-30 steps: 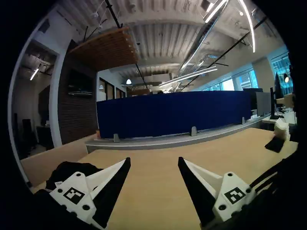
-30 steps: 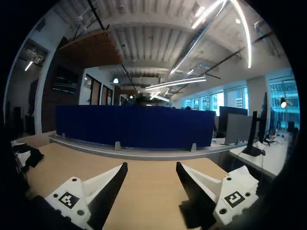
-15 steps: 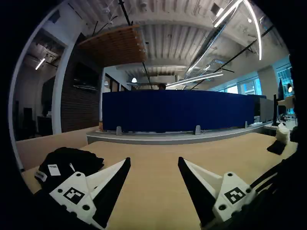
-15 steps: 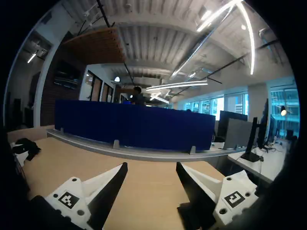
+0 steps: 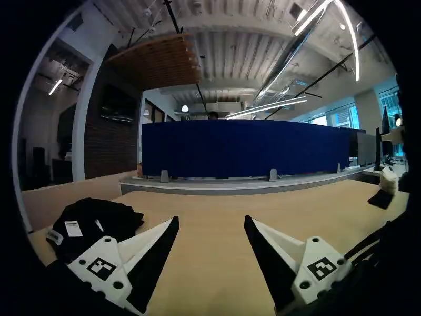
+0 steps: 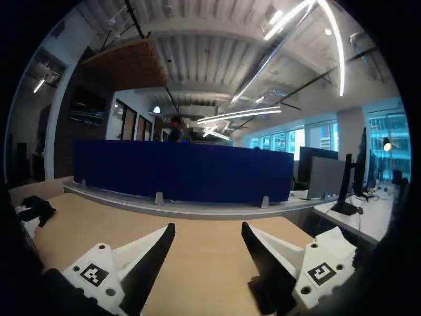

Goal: Fold towel

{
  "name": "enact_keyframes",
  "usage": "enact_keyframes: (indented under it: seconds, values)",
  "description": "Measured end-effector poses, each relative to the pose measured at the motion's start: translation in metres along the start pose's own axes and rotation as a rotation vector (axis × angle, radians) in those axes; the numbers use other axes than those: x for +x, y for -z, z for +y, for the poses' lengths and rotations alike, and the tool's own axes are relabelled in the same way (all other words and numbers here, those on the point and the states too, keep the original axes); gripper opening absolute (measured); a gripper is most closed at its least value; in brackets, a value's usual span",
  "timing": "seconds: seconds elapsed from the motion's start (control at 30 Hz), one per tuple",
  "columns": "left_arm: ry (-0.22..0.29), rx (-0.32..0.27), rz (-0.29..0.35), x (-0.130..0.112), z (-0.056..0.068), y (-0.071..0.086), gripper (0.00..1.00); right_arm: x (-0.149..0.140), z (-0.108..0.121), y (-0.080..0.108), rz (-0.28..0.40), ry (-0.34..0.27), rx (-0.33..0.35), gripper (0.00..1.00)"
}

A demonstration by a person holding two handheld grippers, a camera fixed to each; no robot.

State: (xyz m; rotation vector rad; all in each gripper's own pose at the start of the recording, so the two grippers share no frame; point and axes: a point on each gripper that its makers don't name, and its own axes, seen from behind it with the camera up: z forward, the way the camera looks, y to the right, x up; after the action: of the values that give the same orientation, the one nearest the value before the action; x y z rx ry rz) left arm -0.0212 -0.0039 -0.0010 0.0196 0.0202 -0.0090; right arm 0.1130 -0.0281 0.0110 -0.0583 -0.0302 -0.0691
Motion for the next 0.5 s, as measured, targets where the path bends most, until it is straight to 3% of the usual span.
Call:
enact_keyframes:
  seconds: [0.5]
  values:
    - [-0.002,-0.002,-0.004,0.002,0.002,0.001,0.92,0.010,0.008,-0.001,0.011,0.030,0.014,0.98]
